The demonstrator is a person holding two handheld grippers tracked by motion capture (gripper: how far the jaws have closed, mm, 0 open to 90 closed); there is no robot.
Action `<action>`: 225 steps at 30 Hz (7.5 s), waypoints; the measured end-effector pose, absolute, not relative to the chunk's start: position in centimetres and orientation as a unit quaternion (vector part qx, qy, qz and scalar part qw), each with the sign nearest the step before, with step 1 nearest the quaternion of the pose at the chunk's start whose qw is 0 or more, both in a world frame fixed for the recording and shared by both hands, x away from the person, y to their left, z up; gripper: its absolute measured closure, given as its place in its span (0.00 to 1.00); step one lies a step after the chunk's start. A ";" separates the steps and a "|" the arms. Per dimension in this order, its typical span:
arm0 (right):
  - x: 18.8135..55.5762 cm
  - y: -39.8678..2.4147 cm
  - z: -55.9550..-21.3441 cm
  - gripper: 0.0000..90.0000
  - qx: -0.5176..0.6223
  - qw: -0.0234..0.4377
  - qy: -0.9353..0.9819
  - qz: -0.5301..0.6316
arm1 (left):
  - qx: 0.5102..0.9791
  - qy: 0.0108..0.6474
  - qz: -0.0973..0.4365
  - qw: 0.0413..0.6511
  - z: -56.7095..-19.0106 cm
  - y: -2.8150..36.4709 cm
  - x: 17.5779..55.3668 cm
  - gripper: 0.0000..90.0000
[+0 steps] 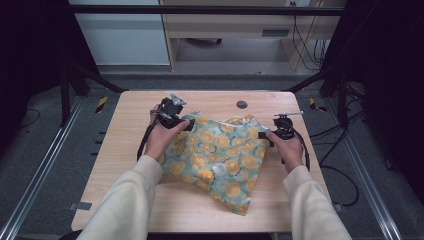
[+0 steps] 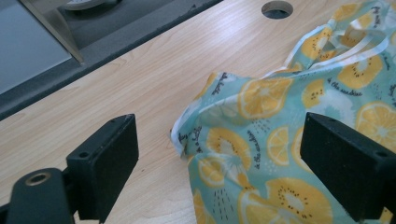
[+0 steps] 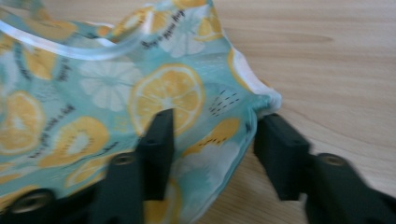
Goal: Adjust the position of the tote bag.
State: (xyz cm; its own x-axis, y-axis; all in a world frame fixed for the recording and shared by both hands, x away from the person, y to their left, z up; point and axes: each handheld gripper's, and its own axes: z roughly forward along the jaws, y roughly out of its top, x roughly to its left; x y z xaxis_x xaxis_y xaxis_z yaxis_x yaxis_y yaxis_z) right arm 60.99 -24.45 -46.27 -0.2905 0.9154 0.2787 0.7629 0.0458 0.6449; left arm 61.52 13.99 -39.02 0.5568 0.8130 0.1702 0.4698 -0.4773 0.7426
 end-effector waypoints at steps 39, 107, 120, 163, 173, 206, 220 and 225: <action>59.7 -24.5 -43.4 1.00 0.508 0.188 0.738 0.402 | 0.847 0.433 0.177 0.253 -44.8 13.9 63.5 0.61; 54.8 -26.4 -36.2 1.00 0.421 0.262 0.746 0.444 | 0.809 0.354 0.240 0.404 -37.0 16.4 57.5 1.00; 54.1 -26.2 -36.2 1.00 0.403 0.261 0.756 0.446 | 0.810 0.343 0.243 0.409 -36.8 17.1 56.6 1.00; 48.1 -25.2 -37.1 1.00 0.351 0.306 0.743 0.481 | 0.785 0.345 0.257 0.446 -37.6 19.2 51.1 1.00; 47.6 -25.6 -37.8 1.00 0.353 0.303 0.741 0.485 | 0.785 0.341 0.255 0.450 -37.8 19.0 50.7 1.00; 43.8 -24.8 -40.7 1.00 0.343 0.281 0.737 0.510 | 0.779 0.330 0.245 0.474 -39.9 21.5 45.7 1.00; 43.5 -24.5 -40.5 1.00 0.340 0.280 0.740 0.509 | 0.780 0.328 0.248 0.472 -39.8 21.7 45.2 1.00; 43.1 -24.4 -40.1 1.00 0.337 0.281 0.738 0.513 | 0.776 0.326 0.252 0.477 -39.3 21.9 44.6 1.00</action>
State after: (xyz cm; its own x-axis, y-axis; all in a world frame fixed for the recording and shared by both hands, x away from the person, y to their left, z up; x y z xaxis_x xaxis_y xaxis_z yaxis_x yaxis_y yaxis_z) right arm 43.15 -24.42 -40.09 -0.6159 0.7848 -0.0691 0.2086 0.2470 0.9463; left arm 44.56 21.92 -39.29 0.6602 0.7467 0.0808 0.2645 -0.3318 0.9055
